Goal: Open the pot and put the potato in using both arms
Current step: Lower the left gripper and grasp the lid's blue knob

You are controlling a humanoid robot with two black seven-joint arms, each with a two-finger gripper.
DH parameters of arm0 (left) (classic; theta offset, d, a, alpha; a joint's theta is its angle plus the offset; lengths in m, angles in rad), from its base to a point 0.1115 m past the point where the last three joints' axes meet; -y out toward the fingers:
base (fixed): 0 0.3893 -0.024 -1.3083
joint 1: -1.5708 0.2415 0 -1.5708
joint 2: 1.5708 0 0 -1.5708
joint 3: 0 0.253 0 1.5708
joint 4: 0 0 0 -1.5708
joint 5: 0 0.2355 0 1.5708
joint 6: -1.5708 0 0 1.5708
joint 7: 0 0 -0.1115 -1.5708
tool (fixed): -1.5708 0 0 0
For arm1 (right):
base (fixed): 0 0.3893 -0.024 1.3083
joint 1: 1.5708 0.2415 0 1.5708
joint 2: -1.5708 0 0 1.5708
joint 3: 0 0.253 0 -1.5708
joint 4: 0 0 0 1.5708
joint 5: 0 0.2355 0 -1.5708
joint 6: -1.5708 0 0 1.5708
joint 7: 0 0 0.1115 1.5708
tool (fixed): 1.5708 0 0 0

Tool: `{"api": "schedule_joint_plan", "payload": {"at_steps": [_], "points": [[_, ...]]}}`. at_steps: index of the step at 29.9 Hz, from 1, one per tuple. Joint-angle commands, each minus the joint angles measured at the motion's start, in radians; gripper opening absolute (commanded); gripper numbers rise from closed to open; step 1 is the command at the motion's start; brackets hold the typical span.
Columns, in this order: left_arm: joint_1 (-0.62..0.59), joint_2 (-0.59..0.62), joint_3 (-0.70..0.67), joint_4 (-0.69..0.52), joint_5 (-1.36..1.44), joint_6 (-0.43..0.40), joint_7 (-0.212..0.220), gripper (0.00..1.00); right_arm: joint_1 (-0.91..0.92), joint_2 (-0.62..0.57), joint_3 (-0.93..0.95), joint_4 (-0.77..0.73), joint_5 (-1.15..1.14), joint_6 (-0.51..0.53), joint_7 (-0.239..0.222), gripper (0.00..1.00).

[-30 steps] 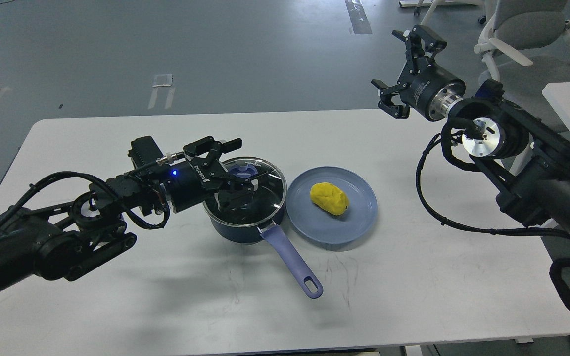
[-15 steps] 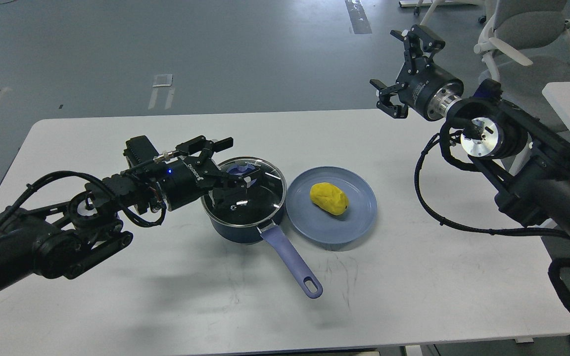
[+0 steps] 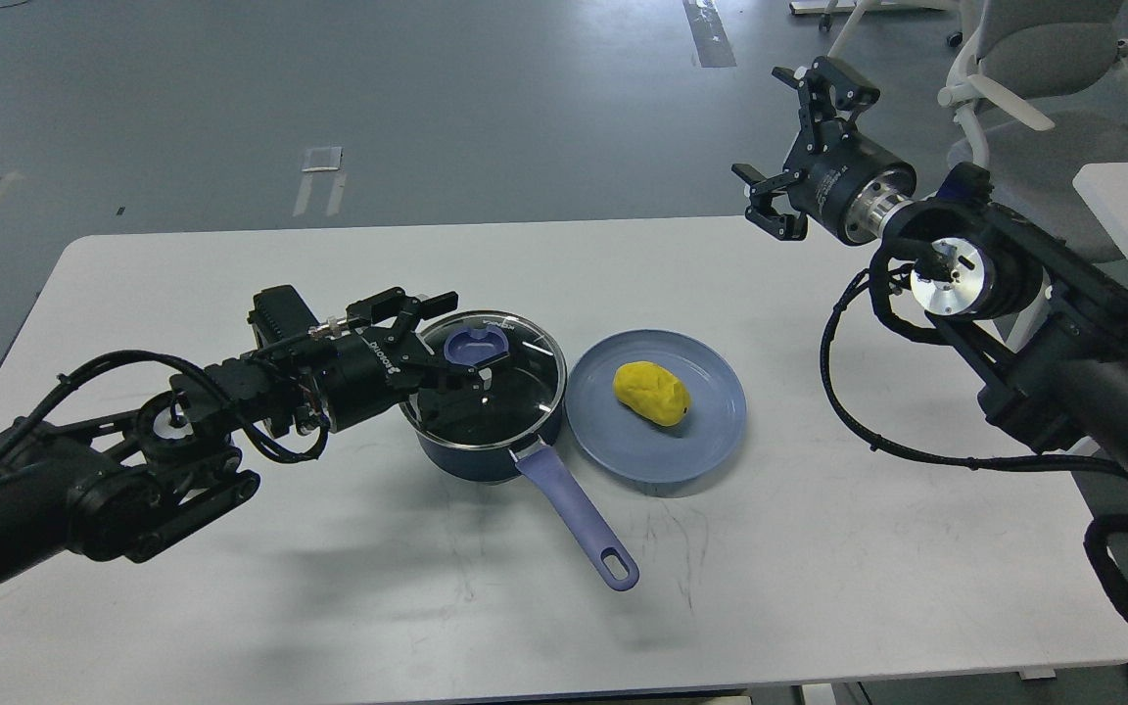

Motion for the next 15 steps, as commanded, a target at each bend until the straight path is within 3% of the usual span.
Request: {"api": "schedule_joint_plan", "payload": {"at_steps": [1, 15], "points": [[0.001, 0.0, 0.0, 0.0, 0.0, 0.0, 0.0, 0.98, -0.002, -0.001, 0.0, 0.0, 0.0, 0.0, 0.0, 1.0], [0.002, -0.003, 0.023, -0.014, 0.002, 0.003, 0.0, 0.98, -0.01, -0.009, -0.002, -0.001, -0.001, 0.0, 0.0, 1.0]]}}
